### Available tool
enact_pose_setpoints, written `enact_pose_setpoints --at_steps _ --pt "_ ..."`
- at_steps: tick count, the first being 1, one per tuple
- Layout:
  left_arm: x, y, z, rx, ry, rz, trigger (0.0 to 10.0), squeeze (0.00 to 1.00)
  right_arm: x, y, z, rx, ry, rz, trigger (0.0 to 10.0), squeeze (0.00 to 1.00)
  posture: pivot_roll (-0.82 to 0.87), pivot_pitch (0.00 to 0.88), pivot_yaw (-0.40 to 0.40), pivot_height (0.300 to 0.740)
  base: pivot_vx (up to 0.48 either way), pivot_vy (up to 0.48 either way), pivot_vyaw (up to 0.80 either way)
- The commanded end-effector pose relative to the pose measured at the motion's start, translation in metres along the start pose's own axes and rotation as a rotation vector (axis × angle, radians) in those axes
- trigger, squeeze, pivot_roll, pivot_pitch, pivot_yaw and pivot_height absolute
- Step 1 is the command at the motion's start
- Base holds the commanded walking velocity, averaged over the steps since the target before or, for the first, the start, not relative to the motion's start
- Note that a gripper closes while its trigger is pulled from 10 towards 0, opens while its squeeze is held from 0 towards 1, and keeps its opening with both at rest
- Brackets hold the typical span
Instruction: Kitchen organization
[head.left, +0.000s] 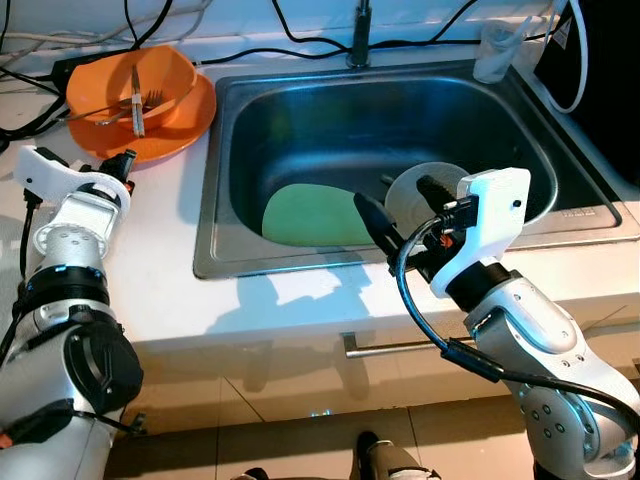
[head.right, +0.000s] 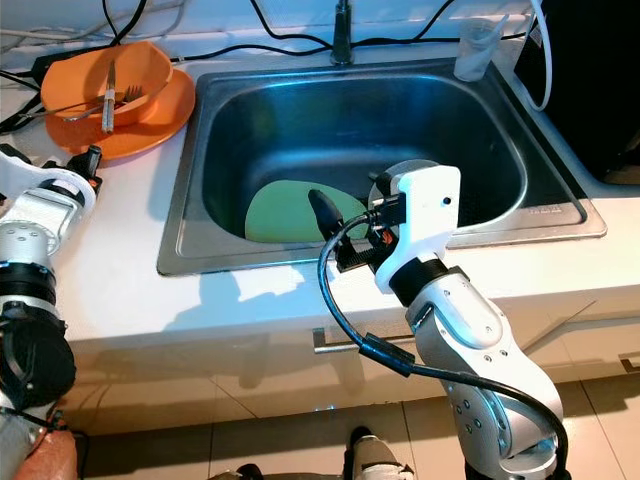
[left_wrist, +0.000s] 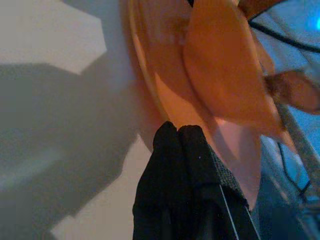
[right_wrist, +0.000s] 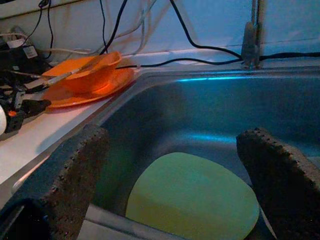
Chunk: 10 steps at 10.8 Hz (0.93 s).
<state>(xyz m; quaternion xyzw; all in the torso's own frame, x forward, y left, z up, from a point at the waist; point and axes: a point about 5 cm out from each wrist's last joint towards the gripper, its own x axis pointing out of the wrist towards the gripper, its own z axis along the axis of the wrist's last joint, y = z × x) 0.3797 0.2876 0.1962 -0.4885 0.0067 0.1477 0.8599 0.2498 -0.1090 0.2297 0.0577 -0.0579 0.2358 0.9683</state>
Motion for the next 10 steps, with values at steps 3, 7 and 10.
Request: enact_pose_setpoints --at_steps 3,7,10 --pt "-0.016 0.055 -0.051 -0.098 0.203 0.204 0.0 0.0 0.003 0.0 0.001 -0.007 -0.011 0.017 10.0 0.0 -0.24 0.202 -0.044 0.74 0.0 0.0 0.0" --pt "-0.029 0.051 -0.047 -0.091 0.195 0.187 0.0 0.0 0.008 0.002 0.0 -0.004 -0.015 0.035 10.0 0.0 -0.22 0.198 -0.049 0.74 0.0 0.0 0.0" --pt "-0.038 0.044 -0.055 -0.072 0.218 0.177 0.0 0.0 0.01 0.001 -0.001 -0.005 -0.02 0.039 10.0 0.0 -0.21 0.191 -0.046 0.74 0.0 0.0 0.0"
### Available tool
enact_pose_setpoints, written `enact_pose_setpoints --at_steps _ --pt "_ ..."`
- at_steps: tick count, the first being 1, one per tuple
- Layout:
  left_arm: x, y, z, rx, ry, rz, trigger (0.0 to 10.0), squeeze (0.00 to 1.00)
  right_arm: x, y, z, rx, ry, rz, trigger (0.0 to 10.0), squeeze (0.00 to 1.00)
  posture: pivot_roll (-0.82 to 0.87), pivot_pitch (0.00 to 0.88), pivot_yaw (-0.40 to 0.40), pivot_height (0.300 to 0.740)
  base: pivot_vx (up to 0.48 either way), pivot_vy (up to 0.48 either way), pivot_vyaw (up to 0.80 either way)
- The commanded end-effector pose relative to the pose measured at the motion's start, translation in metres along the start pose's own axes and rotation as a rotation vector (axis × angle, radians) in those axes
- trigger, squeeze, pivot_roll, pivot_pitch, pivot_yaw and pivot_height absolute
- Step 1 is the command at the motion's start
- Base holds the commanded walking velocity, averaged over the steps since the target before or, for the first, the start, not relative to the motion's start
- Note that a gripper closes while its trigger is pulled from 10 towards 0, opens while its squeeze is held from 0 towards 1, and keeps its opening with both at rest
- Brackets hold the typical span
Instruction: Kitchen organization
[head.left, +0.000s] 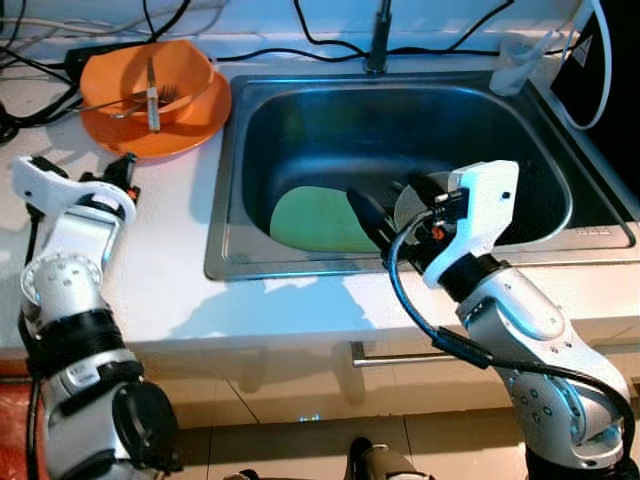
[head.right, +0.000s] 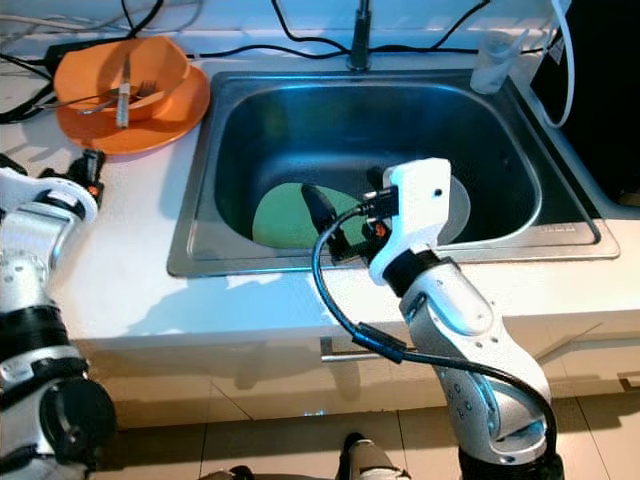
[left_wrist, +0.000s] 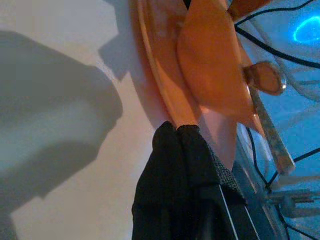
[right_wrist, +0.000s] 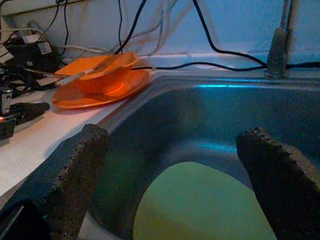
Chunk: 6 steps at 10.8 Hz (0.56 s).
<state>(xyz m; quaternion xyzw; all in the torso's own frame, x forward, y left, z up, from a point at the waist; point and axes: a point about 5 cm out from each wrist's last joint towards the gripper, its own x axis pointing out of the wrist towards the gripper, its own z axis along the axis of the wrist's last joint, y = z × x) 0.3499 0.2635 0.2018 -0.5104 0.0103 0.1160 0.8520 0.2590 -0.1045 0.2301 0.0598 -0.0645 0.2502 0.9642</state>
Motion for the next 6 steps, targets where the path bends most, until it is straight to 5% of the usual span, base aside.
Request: enact_pose_setpoints --at_steps 1,3,4,5,6 --pt "-0.006 0.049 -0.038 -0.022 0.169 0.215 0.0 0.0 0.001 0.001 0.0 -0.01 -0.009 0.01 10.0 0.0 -0.21 0.188 -0.045 0.74 0.0 0.0 0.0" --pt "-0.006 0.039 -0.038 0.015 0.164 0.174 0.0 0.0 0.002 0.002 -0.001 -0.011 -0.012 0.013 10.0 0.0 -0.2 0.179 -0.042 0.74 0.0 0.0 0.0" --pt "-0.002 0.034 -0.042 0.087 0.168 0.145 4.3 0.63 0.003 0.002 -0.001 -0.014 -0.015 0.013 10.0 0.0 -0.21 0.173 -0.037 0.74 0.0 0.0 0.0" --pt "0.0 0.031 -0.046 0.102 0.175 0.127 10.0 1.0 0.003 0.002 0.0 -0.016 -0.016 0.012 10.0 0.0 -0.21 0.172 -0.035 0.74 0.0 0.0 0.0" --pt "0.001 0.025 -0.055 0.156 0.191 0.081 10.0 1.0 0.002 0.002 0.0 -0.02 -0.02 0.008 10.0 0.0 -0.21 0.17 -0.032 0.74 0.0 0.0 0.0"
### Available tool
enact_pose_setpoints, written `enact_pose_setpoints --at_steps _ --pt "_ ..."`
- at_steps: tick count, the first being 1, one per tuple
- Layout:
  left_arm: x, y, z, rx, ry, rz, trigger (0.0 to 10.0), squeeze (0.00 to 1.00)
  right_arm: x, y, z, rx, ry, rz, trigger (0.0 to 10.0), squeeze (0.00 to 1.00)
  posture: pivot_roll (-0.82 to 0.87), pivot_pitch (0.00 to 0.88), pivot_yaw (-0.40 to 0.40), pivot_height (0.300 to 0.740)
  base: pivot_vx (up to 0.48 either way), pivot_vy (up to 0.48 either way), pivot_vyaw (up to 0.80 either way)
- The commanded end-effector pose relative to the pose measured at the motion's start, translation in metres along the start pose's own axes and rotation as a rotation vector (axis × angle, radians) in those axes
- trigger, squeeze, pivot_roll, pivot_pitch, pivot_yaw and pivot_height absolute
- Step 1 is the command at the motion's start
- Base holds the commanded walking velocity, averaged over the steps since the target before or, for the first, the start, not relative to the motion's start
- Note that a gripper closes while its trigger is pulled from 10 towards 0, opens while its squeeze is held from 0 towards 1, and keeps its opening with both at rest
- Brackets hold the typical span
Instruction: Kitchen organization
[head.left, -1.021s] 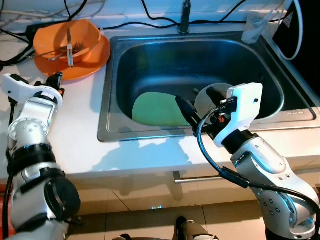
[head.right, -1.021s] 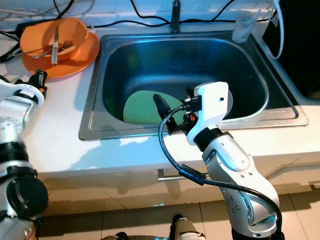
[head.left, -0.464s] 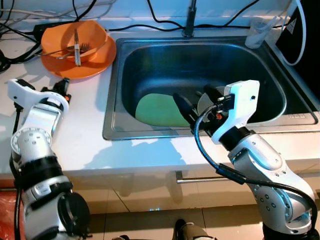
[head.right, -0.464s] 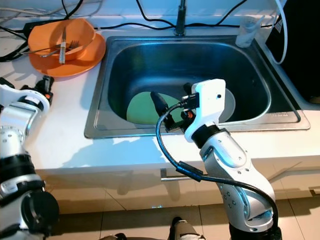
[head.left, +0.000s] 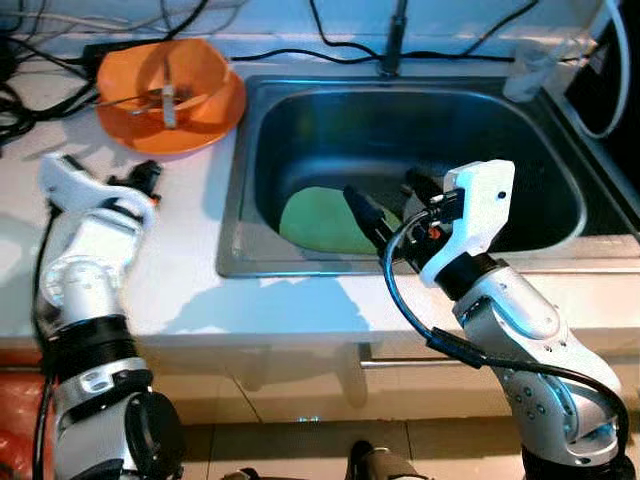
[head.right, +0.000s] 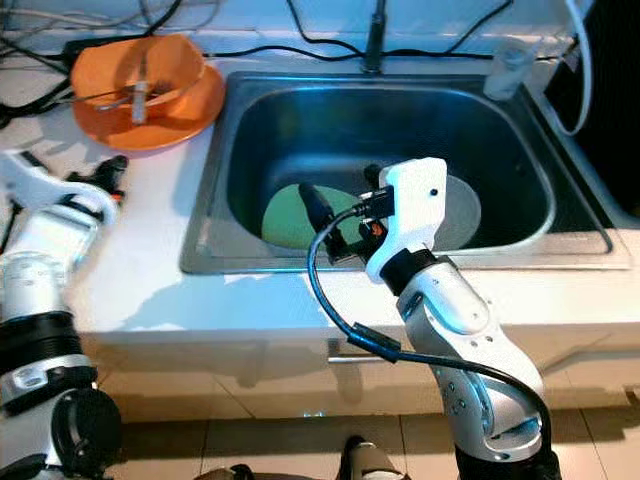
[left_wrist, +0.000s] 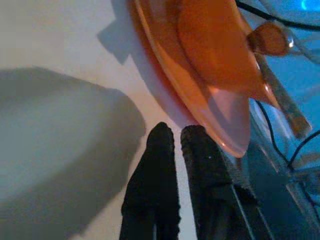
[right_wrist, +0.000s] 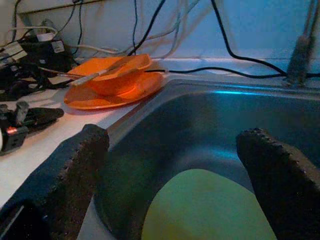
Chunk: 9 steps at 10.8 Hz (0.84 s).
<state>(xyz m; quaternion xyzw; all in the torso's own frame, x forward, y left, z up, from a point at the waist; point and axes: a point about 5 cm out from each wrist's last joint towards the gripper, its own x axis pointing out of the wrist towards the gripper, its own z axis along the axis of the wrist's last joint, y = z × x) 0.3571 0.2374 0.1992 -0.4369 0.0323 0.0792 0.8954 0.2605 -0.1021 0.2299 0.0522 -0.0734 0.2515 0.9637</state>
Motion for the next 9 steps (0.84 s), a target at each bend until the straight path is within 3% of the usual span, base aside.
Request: enact_pose_setpoints --at_steps 1,3,8,9 --pt "0.001 0.025 -0.041 0.043 0.15 0.079 10.0 1.0 -0.001 0.0 0.001 -0.005 -0.008 -0.001 10.0 0.0 -0.22 0.168 -0.03 0.74 0.0 0.0 0.0" --pt "0.005 0.017 -0.047 0.174 0.126 0.004 10.0 1.0 -0.002 -0.001 0.001 -0.008 -0.012 -0.009 10.0 0.0 -0.22 0.169 -0.029 0.74 0.0 0.0 0.0" --pt "0.009 0.004 -0.057 0.336 0.086 -0.107 10.0 1.0 -0.002 -0.001 0.001 -0.007 -0.018 -0.021 10.0 0.0 -0.22 0.173 -0.024 0.74 0.0 0.0 0.0" --pt "0.008 0.004 -0.06 0.415 0.078 -0.112 10.0 1.0 -0.002 0.0 0.001 -0.006 -0.02 -0.023 10.0 0.0 -0.22 0.174 -0.023 0.74 0.0 0.0 0.0"
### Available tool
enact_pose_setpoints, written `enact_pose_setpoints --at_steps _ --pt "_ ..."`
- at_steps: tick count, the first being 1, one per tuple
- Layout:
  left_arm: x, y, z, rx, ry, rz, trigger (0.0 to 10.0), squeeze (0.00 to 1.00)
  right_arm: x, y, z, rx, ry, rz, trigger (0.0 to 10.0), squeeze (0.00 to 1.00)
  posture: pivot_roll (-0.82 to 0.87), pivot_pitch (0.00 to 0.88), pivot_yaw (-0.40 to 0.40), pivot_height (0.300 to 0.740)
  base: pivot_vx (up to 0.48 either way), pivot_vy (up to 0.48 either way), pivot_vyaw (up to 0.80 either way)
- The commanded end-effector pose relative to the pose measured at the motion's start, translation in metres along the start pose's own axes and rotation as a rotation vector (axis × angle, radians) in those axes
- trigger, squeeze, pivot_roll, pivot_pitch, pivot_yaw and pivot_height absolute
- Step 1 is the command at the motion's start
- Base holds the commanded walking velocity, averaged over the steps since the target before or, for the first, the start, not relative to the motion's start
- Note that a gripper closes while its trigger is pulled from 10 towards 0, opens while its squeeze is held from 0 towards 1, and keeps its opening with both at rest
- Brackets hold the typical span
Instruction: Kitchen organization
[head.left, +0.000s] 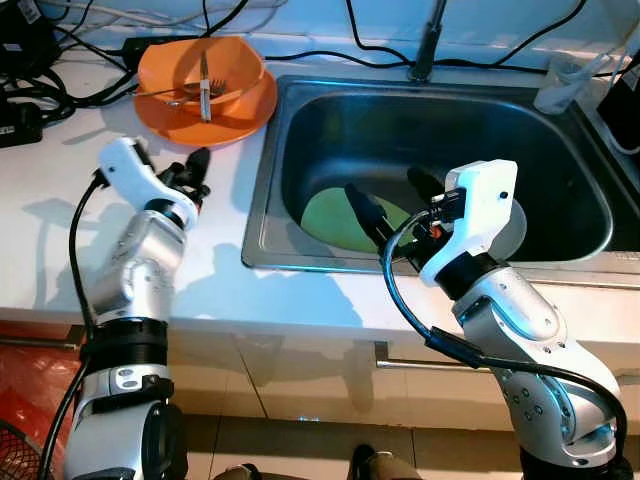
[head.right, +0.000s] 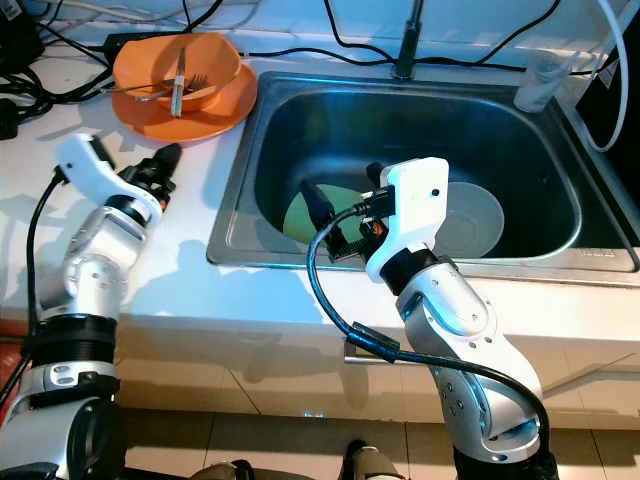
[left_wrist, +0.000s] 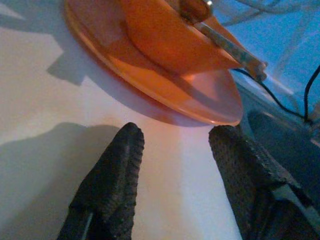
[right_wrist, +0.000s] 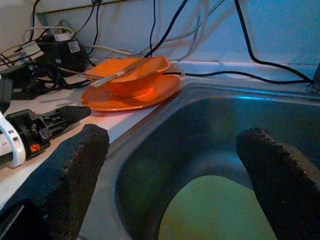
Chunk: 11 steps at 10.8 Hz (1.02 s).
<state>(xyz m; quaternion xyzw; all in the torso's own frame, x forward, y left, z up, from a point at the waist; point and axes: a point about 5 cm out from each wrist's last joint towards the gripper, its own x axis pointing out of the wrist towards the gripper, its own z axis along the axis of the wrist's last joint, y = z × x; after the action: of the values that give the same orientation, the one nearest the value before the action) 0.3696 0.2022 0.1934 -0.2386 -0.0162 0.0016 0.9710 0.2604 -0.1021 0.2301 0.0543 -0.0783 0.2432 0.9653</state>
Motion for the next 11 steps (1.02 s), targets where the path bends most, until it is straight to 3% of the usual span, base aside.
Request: enact_pose_setpoints --at_steps 1,3,4,7,11 --pt "-0.006 0.01 -0.037 0.075 0.138 0.04 10.0 1.0 -0.001 0.0 0.001 -0.005 -0.01 -0.008 10.0 0.0 -0.22 0.176 -0.022 0.74 0.0 0.0 0.0" --pt "-0.004 0.013 -0.038 0.27 0.136 0.06 10.0 1.0 -0.002 -0.001 0.0 -0.005 -0.012 -0.016 10.0 0.0 -0.22 0.176 -0.021 0.74 0.0 0.0 0.0" --pt "-0.002 0.015 -0.036 0.315 0.127 0.073 10.0 0.03 -0.003 -0.002 0.001 -0.006 -0.013 -0.018 10.0 0.0 -0.23 0.181 -0.025 0.74 0.0 0.0 0.0" --pt "0.007 0.017 -0.028 0.368 0.111 0.101 10.0 0.0 -0.005 -0.001 0.001 -0.003 -0.009 -0.016 10.0 0.0 -0.23 0.193 -0.031 0.74 0.0 0.0 0.0" --pt "0.024 0.015 -0.008 0.353 0.078 0.117 10.0 0.0 -0.012 0.002 0.0 0.006 0.005 -0.028 10.0 0.0 -0.25 0.229 -0.024 0.74 0.0 0.0 0.0"
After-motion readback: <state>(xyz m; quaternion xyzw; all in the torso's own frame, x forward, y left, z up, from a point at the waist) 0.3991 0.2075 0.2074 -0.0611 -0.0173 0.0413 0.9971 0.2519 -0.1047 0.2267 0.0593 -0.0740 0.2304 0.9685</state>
